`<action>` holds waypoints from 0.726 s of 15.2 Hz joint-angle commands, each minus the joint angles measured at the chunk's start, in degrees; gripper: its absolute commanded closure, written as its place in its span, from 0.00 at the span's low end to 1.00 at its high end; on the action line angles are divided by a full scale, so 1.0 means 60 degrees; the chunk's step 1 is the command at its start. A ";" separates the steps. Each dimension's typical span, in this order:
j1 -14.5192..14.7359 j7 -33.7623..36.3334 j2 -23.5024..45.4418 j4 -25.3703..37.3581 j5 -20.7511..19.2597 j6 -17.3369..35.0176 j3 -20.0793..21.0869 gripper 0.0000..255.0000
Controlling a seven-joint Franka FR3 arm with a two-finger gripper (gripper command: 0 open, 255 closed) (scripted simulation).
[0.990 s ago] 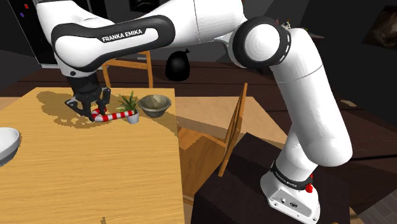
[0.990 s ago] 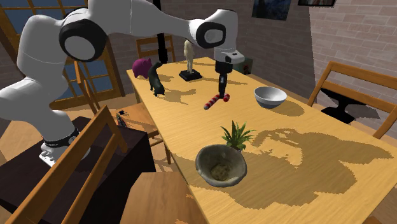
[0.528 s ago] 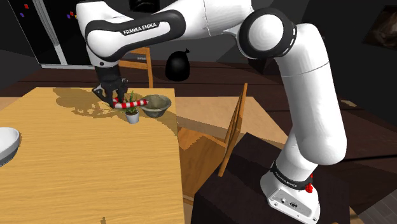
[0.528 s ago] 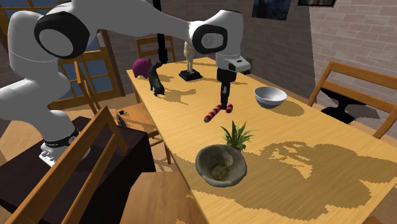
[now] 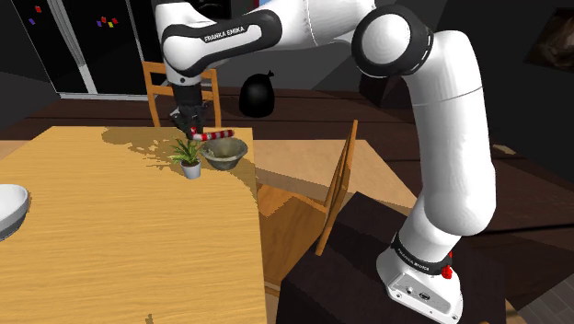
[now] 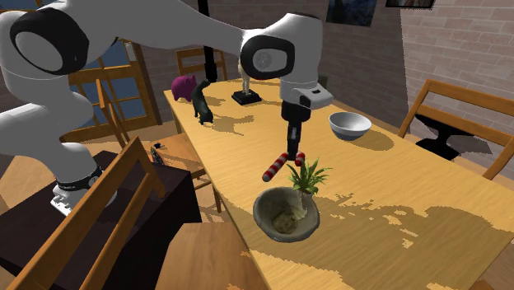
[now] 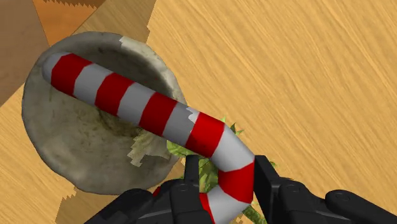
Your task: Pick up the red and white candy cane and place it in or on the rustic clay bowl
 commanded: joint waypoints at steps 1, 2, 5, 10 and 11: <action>-0.0284 -0.0397 0.0042 0.0105 0.0041 -0.0032 -0.0078 1.00; -0.0427 -0.0588 0.0058 0.0148 0.0062 -0.0046 -0.0117 1.00; -0.0742 -0.1002 0.0152 0.0207 0.0092 0.0015 -0.0213 1.00; -0.0758 -0.0937 0.0301 -0.0207 0.0023 0.0567 -0.0251 1.00; -0.0760 -0.0924 0.0337 -0.0280 0.0008 0.0674 -0.0260 1.00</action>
